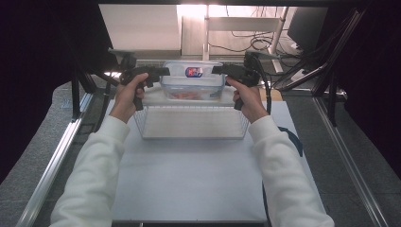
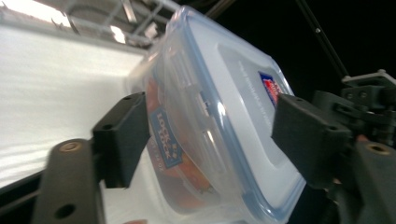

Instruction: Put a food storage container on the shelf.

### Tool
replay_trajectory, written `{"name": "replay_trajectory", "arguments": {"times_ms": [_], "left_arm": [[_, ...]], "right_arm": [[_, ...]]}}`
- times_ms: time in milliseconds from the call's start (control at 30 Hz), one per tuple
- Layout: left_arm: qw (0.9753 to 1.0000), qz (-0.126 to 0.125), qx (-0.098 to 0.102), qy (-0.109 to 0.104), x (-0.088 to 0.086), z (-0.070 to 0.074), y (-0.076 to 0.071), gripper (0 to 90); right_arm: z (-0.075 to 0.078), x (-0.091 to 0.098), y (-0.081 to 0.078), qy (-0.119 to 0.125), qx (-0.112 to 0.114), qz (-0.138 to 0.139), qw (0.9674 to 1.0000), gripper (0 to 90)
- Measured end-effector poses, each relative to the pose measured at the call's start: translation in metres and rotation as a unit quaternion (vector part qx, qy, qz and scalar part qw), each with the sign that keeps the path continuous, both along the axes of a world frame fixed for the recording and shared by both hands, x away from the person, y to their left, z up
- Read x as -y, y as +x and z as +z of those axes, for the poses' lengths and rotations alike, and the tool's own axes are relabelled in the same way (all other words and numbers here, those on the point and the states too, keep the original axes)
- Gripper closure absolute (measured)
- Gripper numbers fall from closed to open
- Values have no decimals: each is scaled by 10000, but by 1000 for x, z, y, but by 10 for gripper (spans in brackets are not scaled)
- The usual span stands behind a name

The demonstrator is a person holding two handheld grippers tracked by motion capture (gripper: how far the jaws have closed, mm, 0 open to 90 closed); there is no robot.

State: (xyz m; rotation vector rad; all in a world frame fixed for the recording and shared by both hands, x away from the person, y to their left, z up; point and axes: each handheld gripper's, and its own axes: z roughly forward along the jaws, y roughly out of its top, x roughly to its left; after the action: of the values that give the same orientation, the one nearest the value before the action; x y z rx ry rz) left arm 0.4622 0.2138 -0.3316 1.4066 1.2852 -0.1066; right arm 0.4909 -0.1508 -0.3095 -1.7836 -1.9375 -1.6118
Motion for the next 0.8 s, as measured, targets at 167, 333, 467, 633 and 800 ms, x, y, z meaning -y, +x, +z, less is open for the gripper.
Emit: {"name": "replay_trajectory", "arguments": {"times_ms": [167,333,467,633,800], "left_arm": [[9987,-33,488,141,-1,11,-22,193],[9923,-98,1091,578,1,14,-68,207],[9890,-172,1246,782,0,8,-89,218],[9847,-488,1374,960,6,-20,-135,227],[9816,-545,1342,1247,9,-54,-166,227]], "right_arm": [[6,0,-25,-527,461,113,9975,28],[12,20,-56,-721,1054,354,9912,63],[11,32,-80,-996,1430,585,9829,93],[-6,56,-121,-1293,1875,965,9689,140],[-37,75,-145,-1359,1917,1110,9656,174]]}}
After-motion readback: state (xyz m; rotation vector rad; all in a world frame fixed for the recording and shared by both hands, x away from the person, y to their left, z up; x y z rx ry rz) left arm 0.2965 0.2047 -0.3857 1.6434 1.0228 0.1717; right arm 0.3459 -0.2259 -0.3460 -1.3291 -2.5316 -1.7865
